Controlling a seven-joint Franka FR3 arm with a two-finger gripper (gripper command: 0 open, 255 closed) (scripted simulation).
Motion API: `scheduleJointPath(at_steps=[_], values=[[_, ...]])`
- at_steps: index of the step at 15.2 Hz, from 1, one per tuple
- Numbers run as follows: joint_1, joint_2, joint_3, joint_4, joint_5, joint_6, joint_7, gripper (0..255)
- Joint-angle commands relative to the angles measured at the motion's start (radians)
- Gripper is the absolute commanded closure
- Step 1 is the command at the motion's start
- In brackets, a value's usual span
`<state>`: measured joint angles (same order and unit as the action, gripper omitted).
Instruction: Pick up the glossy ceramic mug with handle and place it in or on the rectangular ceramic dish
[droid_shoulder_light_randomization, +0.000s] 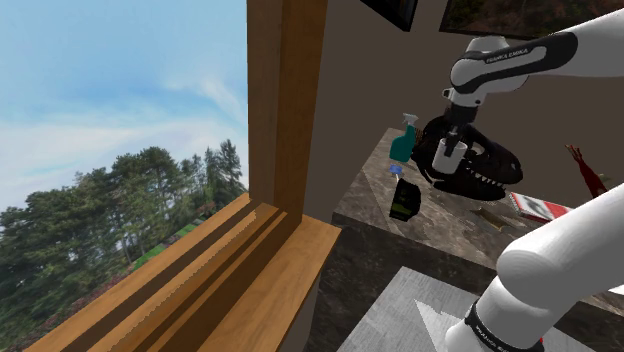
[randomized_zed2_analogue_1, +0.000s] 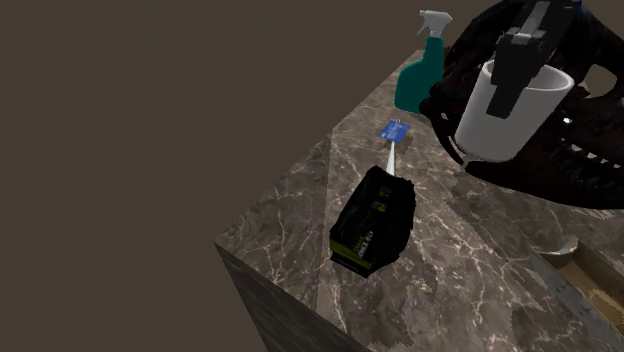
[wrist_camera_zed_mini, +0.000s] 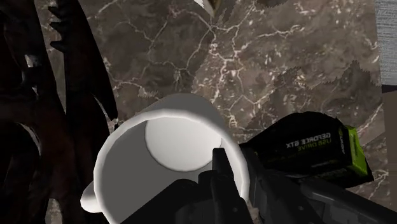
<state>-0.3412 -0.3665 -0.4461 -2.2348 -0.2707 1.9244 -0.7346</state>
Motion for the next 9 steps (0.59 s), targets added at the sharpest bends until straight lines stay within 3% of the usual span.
scheduleJointPath(at_steps=[1, 9], values=[[-0.026, -0.066, -0.012, -0.049, -0.032, -0.010, -0.022, 255], [-0.139, -0.278, -0.070, -0.159, -0.139, -0.081, -0.137, 255]])
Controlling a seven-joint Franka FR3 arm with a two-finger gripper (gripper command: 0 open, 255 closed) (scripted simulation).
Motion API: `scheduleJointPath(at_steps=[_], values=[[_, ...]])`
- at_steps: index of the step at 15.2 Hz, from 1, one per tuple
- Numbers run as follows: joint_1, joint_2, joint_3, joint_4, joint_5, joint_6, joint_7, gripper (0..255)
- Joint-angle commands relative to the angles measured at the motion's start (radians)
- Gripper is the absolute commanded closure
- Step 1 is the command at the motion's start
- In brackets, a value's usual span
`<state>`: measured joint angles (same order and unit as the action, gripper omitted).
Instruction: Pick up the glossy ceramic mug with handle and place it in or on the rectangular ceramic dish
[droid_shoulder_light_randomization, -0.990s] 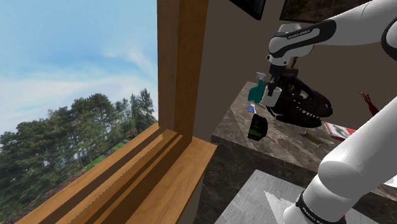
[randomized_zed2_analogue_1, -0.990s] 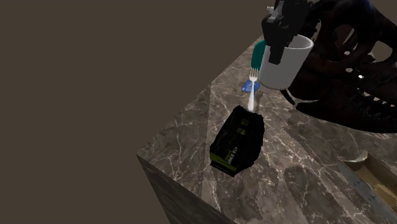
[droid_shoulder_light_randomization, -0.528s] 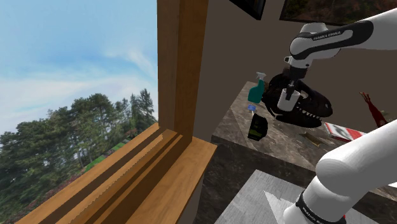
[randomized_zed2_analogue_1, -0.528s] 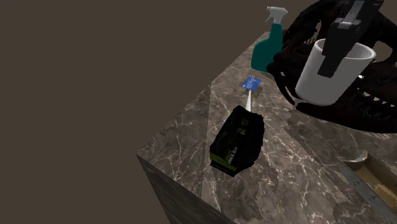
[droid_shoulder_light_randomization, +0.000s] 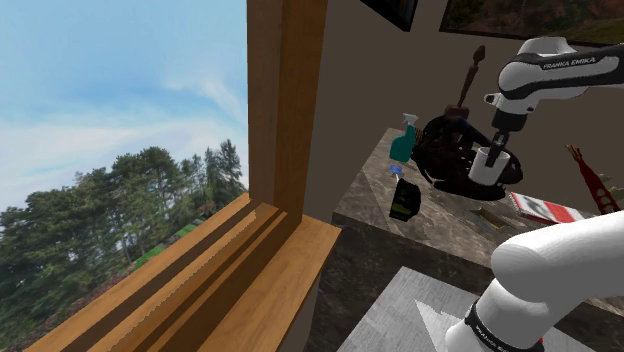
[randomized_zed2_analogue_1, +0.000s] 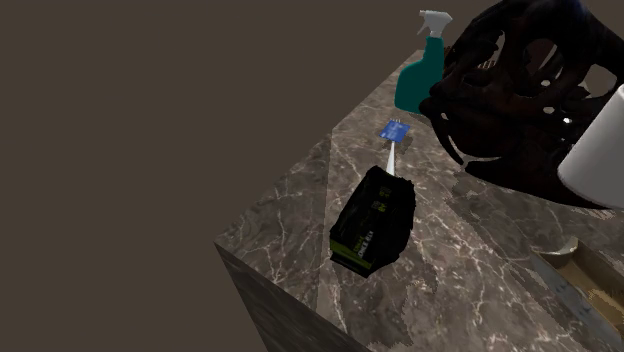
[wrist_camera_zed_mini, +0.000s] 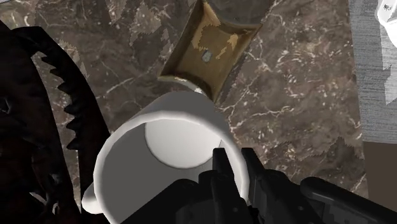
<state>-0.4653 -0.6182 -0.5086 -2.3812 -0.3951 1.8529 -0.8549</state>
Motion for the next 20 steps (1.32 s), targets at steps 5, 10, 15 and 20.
scheduleJointPath(at_steps=[5, 10, 15, 20], values=[[-0.084, -0.124, -0.055, -0.053, -0.076, -0.044, -0.099, 255], [-0.090, -0.118, -0.079, -0.113, -0.097, 0.022, -0.090, 255], [-0.094, -0.105, -0.105, -0.169, -0.118, 0.091, -0.081, 255], [-0.098, -0.083, -0.134, -0.219, -0.141, 0.163, -0.072, 255]])
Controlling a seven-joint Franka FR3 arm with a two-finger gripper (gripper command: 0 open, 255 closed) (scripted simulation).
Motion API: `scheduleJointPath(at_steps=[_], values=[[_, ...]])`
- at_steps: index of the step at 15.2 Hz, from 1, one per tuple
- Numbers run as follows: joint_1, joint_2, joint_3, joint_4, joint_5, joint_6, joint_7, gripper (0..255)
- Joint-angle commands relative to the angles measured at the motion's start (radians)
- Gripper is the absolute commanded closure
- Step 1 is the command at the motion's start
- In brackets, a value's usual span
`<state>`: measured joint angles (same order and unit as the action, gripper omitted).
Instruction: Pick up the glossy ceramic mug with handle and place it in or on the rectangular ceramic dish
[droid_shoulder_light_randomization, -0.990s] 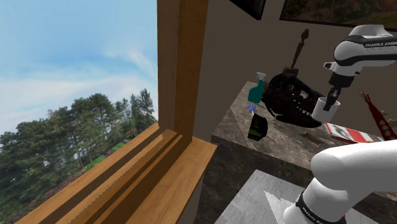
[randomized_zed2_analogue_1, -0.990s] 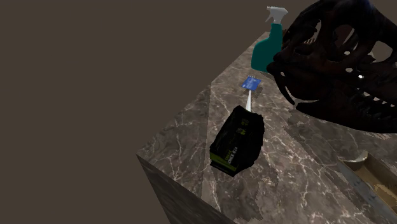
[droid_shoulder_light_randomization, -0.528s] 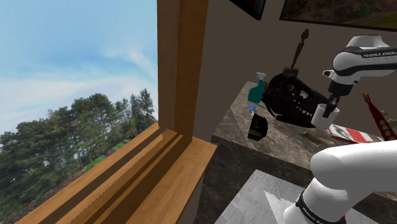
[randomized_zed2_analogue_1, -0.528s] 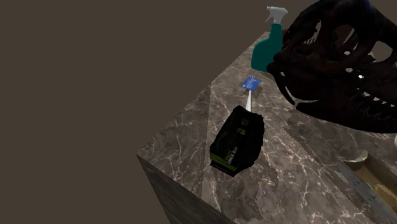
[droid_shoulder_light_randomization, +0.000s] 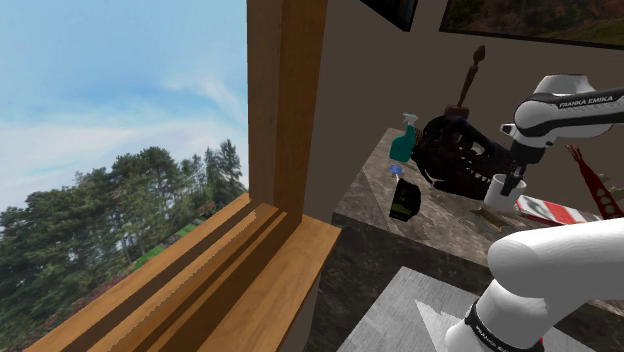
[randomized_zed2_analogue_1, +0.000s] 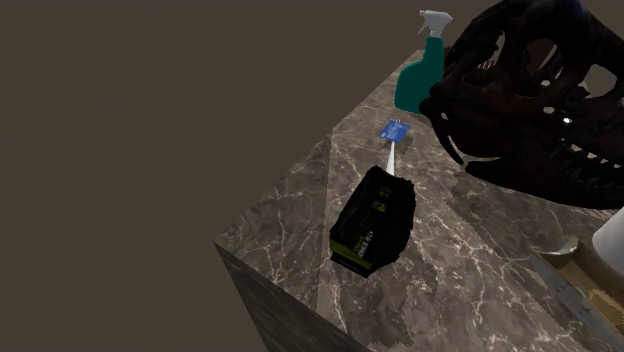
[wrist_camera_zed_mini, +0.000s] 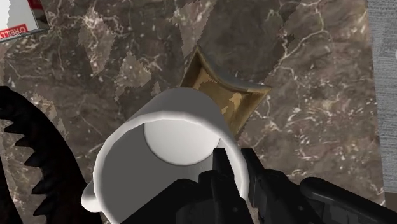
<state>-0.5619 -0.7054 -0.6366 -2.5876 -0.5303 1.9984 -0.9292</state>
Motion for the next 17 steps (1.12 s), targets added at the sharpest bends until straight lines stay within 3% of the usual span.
scheduleJointPath(at_steps=[1, 4, 12, 13, 17], values=[[-0.002, 0.010, -0.012, -0.023, -0.010, 0.033, 0.005, 255], [-0.003, 0.029, -0.033, -0.052, -0.025, 0.082, 0.010, 255], [-0.003, 0.029, -0.033, -0.052, -0.025, 0.082, 0.010, 255], [-0.003, 0.029, -0.033, -0.052, -0.025, 0.082, 0.010, 0], [-0.002, 0.029, -0.033, -0.052, -0.025, 0.082, 0.010, 0]])
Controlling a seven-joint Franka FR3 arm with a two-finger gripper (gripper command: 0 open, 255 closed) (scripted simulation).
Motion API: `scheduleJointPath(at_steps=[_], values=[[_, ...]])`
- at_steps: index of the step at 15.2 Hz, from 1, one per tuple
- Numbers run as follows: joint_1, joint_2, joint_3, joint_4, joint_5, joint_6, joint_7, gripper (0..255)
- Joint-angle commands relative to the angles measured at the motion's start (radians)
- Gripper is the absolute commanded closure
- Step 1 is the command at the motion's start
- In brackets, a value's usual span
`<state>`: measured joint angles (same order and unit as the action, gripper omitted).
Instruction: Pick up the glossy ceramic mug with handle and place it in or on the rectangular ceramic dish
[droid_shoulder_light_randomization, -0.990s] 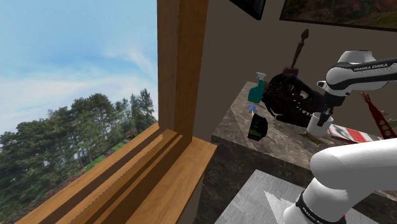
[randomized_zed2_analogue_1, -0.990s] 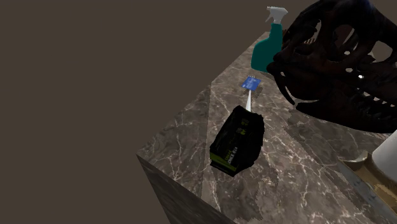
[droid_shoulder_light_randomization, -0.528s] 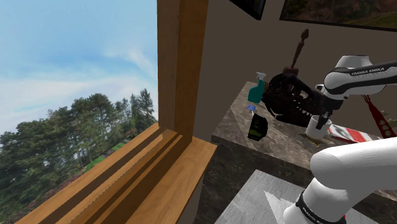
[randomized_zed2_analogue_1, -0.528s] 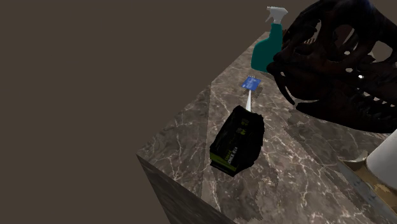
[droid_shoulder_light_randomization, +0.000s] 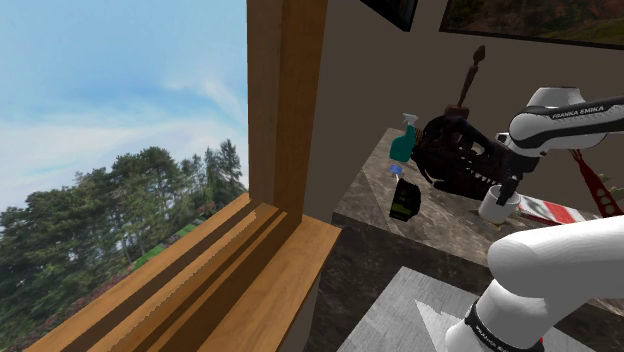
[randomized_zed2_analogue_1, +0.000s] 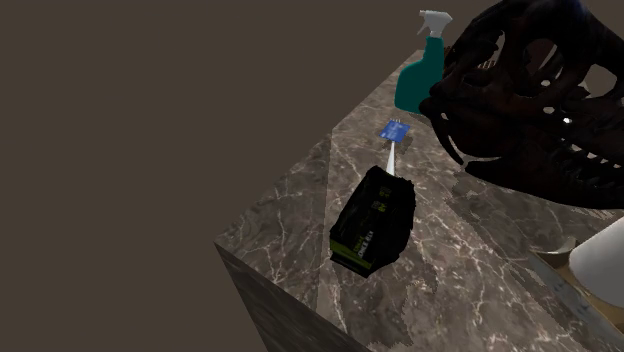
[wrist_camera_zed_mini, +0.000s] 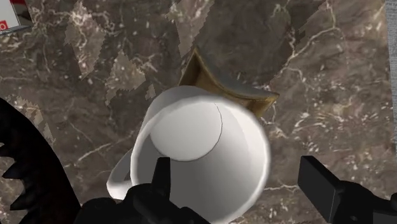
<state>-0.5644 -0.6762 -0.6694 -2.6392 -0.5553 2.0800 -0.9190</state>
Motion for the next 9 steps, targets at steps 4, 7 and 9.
scheduleJointPath(at_steps=[4, 7, 9], values=[[0.002, -0.049, 0.054, 0.064, 0.035, -0.116, -0.006, 0], [0.003, -0.058, 0.068, 0.082, 0.045, -0.144, -0.008, 0], [0.003, -0.058, 0.068, 0.082, 0.045, -0.144, -0.008, 0]])
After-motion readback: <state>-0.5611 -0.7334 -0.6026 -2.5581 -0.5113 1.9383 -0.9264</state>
